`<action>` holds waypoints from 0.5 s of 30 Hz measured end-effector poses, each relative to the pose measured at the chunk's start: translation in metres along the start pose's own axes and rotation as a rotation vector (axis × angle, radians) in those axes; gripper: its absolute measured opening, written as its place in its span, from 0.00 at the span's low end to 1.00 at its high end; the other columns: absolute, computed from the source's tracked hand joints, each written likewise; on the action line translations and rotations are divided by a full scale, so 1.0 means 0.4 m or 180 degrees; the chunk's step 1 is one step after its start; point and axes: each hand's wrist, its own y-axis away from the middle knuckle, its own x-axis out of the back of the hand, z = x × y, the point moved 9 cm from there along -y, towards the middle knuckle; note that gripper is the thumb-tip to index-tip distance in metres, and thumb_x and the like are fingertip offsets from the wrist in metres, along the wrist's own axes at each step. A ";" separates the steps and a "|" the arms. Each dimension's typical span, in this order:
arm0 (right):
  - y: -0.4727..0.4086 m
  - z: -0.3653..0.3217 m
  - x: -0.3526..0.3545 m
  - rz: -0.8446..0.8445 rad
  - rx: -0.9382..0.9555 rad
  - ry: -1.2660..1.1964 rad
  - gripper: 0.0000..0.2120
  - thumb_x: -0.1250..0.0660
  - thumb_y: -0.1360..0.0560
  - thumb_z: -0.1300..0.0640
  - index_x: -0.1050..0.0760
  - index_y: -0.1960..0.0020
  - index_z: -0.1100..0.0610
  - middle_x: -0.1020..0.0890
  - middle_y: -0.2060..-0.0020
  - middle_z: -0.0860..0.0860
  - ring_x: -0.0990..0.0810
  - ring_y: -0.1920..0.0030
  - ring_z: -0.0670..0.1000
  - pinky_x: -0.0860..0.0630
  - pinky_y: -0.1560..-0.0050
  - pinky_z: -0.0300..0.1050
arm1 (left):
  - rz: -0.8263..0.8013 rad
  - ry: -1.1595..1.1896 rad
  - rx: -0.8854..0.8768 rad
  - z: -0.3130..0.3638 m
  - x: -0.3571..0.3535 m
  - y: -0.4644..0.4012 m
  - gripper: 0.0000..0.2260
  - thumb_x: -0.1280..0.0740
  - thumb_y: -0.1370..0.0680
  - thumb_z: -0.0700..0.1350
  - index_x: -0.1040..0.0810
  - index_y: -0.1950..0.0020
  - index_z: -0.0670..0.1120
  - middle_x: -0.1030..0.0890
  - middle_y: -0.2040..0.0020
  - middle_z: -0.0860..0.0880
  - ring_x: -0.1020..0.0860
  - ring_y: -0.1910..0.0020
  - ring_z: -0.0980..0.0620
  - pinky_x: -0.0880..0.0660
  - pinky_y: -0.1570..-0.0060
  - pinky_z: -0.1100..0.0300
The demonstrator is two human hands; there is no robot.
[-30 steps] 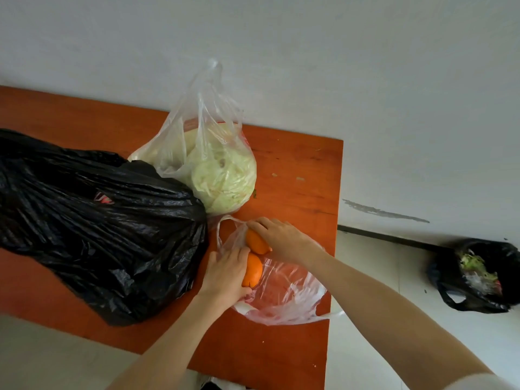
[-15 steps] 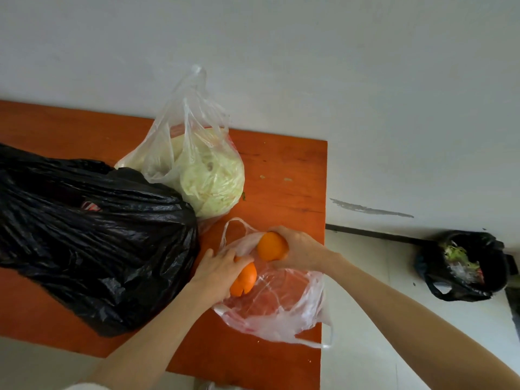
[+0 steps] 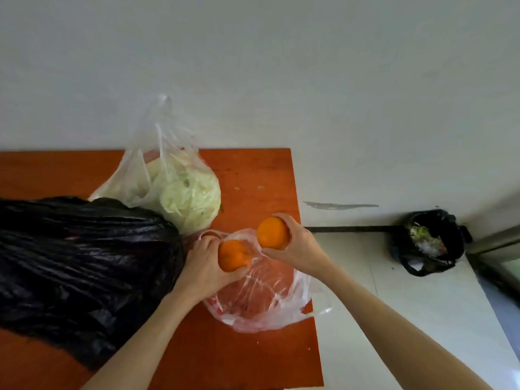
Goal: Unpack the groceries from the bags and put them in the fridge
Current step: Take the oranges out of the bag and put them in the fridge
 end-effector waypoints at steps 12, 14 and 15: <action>0.452 -0.015 0.143 0.2034 -0.1072 -0.0760 0.35 0.26 0.32 0.49 0.40 0.31 0.49 0.32 0.44 0.45 0.28 0.45 0.48 0.28 0.49 0.41 | -0.0413 0.1002 -0.1149 0.211 0.085 0.102 0.34 0.27 0.33 0.56 0.40 0.32 0.53 0.30 0.40 0.51 0.26 0.46 0.51 0.26 0.51 0.57; 0.563 -0.012 0.137 0.2294 -0.1208 -0.0696 0.32 0.27 0.32 0.48 0.39 0.34 0.47 0.32 0.44 0.44 0.28 0.45 0.48 0.29 0.52 0.38 | -0.0561 0.0908 -0.1364 0.255 0.061 0.147 0.33 0.27 0.32 0.56 0.41 0.33 0.55 0.31 0.38 0.52 0.27 0.44 0.51 0.25 0.50 0.56; 0.620 -0.010 0.133 0.2401 -0.1274 -0.0656 0.31 0.27 0.32 0.47 0.39 0.35 0.45 0.32 0.44 0.44 0.28 0.46 0.47 0.29 0.53 0.37 | -0.0635 0.0853 -0.1485 0.280 0.046 0.173 0.33 0.27 0.32 0.56 0.40 0.33 0.56 0.30 0.37 0.52 0.28 0.44 0.52 0.25 0.50 0.58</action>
